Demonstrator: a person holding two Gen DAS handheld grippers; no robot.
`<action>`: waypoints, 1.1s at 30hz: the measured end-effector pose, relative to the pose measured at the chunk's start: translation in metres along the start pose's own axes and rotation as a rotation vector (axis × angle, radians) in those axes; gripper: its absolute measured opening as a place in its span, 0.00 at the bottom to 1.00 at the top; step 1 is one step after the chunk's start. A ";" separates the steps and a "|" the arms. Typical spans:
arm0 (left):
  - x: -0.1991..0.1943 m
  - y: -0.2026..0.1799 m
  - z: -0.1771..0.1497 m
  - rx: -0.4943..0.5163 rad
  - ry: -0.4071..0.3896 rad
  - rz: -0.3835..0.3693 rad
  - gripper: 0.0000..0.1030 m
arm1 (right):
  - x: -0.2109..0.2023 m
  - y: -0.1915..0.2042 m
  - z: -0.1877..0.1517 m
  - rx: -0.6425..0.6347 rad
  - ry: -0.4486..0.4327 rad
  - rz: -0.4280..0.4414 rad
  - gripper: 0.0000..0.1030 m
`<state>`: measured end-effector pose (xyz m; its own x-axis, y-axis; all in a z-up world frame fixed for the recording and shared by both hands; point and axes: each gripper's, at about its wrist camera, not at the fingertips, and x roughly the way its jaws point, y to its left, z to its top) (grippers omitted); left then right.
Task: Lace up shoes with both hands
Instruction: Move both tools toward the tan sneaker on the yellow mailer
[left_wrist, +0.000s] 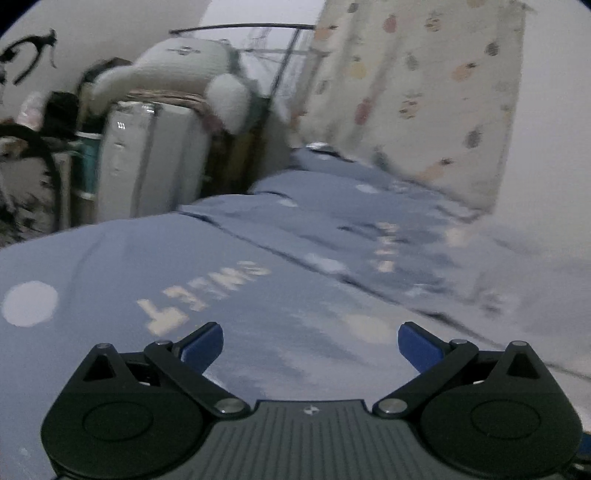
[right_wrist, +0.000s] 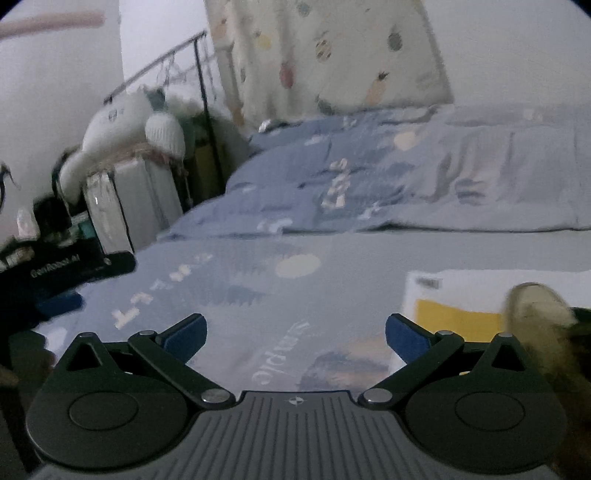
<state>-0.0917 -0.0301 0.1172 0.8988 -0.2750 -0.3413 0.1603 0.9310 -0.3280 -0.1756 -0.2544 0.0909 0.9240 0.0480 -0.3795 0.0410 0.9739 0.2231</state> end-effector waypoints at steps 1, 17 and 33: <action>-0.003 -0.011 -0.002 0.006 0.001 -0.031 1.00 | -0.013 -0.011 0.003 0.018 -0.014 0.003 1.00; -0.014 -0.181 -0.064 0.236 0.068 -0.354 1.00 | -0.127 -0.166 0.030 0.135 -0.182 -0.117 1.00; -0.025 -0.266 -0.139 0.359 0.099 -0.488 1.00 | -0.161 -0.236 0.012 0.095 -0.146 -0.177 1.00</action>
